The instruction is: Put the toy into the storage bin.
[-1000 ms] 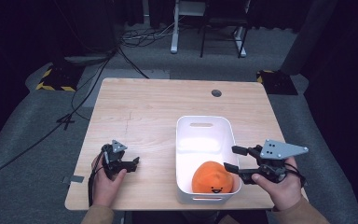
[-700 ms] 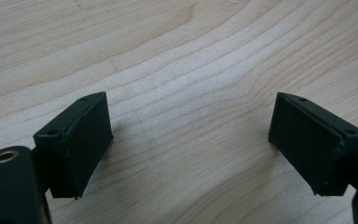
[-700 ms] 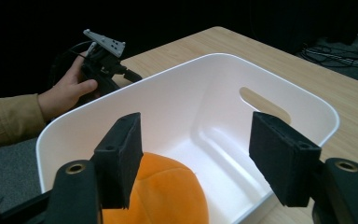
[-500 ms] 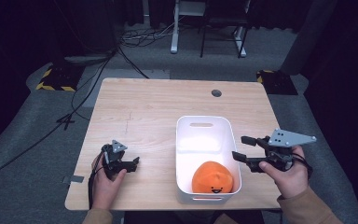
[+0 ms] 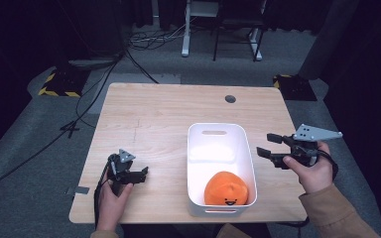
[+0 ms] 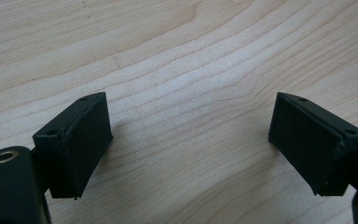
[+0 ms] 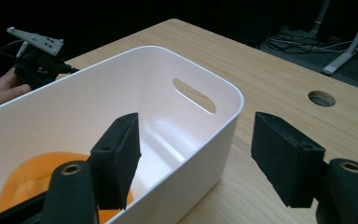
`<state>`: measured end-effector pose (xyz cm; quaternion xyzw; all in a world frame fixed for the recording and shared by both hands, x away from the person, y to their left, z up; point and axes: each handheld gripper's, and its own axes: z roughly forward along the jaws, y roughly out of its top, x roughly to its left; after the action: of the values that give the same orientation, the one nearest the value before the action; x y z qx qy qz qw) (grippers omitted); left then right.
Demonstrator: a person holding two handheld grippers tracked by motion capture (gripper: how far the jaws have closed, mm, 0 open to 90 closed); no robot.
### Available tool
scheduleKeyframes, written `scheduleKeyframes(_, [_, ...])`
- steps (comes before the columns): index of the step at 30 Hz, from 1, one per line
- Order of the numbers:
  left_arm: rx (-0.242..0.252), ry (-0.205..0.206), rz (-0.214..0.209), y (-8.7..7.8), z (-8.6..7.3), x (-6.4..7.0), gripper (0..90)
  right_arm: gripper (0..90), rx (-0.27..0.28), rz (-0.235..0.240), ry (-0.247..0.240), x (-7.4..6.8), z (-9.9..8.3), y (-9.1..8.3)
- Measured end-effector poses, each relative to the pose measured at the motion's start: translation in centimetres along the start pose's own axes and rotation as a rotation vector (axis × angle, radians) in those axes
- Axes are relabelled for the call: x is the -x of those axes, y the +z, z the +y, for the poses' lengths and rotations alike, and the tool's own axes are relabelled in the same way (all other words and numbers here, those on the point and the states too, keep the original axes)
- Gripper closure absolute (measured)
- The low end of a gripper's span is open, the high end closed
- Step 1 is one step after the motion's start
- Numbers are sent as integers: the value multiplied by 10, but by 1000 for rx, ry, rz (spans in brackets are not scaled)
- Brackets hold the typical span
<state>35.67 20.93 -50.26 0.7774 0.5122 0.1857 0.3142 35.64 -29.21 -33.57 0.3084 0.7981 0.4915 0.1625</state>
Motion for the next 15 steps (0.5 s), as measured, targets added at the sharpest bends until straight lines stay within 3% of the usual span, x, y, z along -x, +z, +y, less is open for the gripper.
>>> scheduleKeyframes(13, [4, -10, 8, 0, -1, 1, 134, 335, -55, -81, 64, 30, -25, 2])
scheduleKeyframes(15, [4, -10, 8, 0, -1, 1, 134, 333, -70, -99, 49, 32, -28, 2])
